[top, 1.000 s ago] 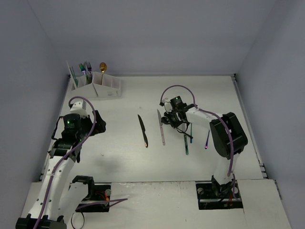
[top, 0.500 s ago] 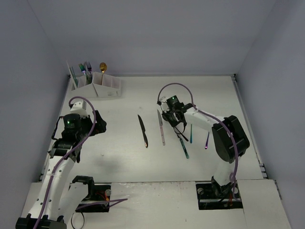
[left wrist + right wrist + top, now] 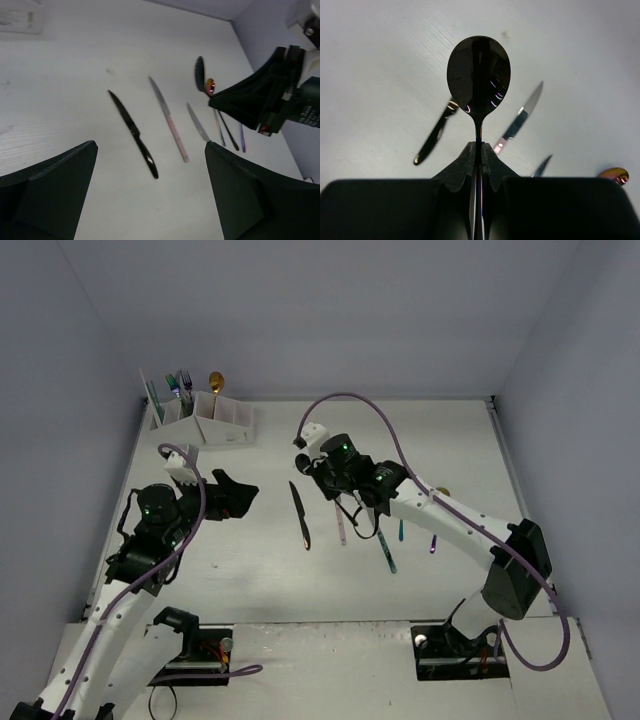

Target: Sort the eating utensils into containers

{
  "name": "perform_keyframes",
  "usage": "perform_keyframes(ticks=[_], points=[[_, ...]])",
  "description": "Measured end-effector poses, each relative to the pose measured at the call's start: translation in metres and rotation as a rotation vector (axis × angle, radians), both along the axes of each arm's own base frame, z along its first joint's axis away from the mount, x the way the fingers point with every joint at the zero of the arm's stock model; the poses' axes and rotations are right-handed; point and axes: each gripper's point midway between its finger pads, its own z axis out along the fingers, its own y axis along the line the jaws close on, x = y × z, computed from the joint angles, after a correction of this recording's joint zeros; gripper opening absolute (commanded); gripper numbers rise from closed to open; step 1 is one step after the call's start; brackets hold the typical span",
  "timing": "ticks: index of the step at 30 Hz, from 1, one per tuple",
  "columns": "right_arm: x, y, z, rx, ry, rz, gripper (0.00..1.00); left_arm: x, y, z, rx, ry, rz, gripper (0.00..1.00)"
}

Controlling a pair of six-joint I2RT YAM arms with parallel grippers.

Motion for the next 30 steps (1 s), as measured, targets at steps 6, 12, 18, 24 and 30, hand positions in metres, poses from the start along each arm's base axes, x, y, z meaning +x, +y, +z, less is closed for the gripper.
perform_keyframes(ticks=[6, 12, 18, 24, 30], points=[[-0.035, 0.033, 0.026, 0.060, -0.025, 0.091, 0.00, -0.009, -0.034, 0.025, -0.032, -0.074, -0.090, 0.87], [-0.059, 0.044, 0.047, 0.109, -0.046, 0.141, 0.00, -0.010, -0.050, 0.040, -0.070, -0.111, -0.102, 0.87], [-0.061, 0.044, 0.054, 0.128, -0.054, 0.141, 0.00, -0.009, -0.061, 0.051, -0.095, -0.139, -0.115, 0.87], [-0.062, 0.044, 0.054, 0.131, -0.051, 0.141, 0.00, -0.006, -0.062, 0.055, -0.098, -0.152, -0.100, 0.71], [-0.064, 0.046, 0.055, 0.134, -0.051, 0.147, 0.00, 0.004, -0.066, 0.055, -0.086, -0.154, -0.087, 0.61]])
